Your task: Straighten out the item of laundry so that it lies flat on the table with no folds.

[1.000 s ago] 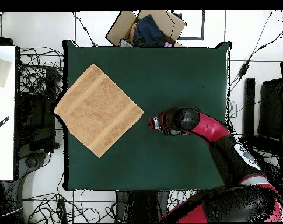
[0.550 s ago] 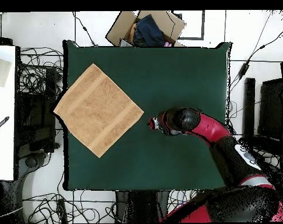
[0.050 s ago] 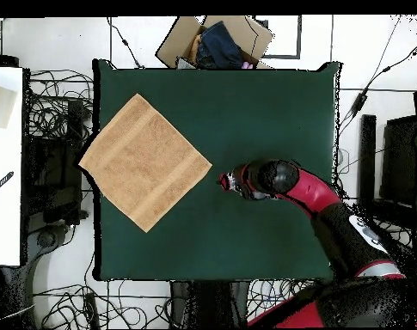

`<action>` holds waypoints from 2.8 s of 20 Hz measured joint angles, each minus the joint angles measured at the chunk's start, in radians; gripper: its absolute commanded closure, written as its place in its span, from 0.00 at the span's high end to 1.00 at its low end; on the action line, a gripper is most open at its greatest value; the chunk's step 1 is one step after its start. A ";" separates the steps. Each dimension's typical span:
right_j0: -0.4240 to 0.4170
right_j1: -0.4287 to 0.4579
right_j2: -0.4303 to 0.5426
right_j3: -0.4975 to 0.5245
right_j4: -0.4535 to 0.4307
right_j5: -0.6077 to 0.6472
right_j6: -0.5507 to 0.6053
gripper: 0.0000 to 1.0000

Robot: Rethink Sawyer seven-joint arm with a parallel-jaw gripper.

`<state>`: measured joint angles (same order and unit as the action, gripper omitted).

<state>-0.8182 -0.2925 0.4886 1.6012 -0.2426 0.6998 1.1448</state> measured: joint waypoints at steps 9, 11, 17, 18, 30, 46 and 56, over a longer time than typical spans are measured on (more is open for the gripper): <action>-0.002 0.002 0.004 0.001 0.000 -0.001 0.000 1.00; -0.003 0.002 0.004 0.002 0.000 -0.001 0.000 1.00; -0.008 0.003 0.009 0.008 0.000 -0.011 0.000 1.00; -0.010 0.003 0.010 0.011 0.000 -0.014 0.000 1.00; -0.059 0.020 0.046 0.036 0.002 -0.042 0.000 1.00; -0.064 0.021 0.055 0.055 0.002 -0.080 0.000 1.00; -0.064 0.021 0.056 0.059 0.002 -0.088 0.000 1.00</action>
<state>-0.8822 -0.2713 0.5450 1.6601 -0.2408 0.6120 1.1448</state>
